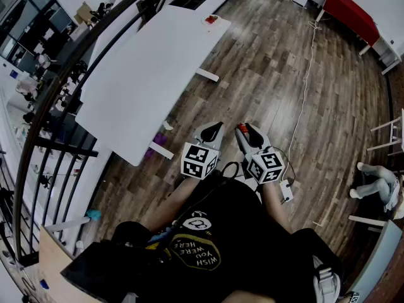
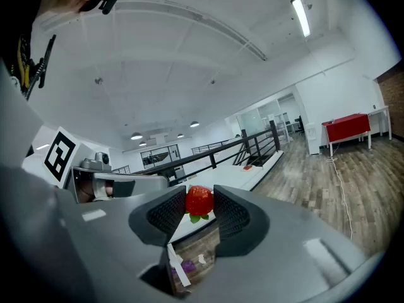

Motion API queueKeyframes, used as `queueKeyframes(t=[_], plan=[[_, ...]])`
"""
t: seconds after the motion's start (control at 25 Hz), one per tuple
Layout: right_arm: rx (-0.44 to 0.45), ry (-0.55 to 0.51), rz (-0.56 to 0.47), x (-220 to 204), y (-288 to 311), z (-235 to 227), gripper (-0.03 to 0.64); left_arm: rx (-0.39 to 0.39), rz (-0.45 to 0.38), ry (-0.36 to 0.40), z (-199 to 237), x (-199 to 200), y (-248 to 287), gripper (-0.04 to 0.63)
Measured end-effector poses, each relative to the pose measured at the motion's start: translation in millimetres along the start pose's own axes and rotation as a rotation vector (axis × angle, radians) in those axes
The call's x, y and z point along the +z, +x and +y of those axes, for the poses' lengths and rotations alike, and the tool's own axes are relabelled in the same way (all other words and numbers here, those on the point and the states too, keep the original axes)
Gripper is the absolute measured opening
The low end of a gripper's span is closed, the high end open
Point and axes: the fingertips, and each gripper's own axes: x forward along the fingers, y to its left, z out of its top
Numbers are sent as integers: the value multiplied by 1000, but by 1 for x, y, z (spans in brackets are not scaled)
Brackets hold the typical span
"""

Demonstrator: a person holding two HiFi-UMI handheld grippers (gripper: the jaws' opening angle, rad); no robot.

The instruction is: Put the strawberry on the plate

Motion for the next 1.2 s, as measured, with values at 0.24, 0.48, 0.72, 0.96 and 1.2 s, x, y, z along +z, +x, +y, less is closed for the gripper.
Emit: queueKeyframes(t=[0.24, 0.48, 0.72, 0.96, 1.2], plan=[[11, 8, -15, 5, 5, 3, 140, -2, 1, 16, 3, 0, 2, 3], [3, 13, -16, 3, 4, -1, 140, -15, 5, 12, 2, -2, 7, 3], [-29, -16, -22, 5, -1, -8, 141, -37, 22, 21, -6, -4, 16, 3], [-51, 8, -28, 6, -2, -19, 141, -60, 30, 30, -11, -3, 27, 3], [-51, 18, 6, 3, 17, -25, 141, -47, 39, 19, 6, -3, 31, 2]])
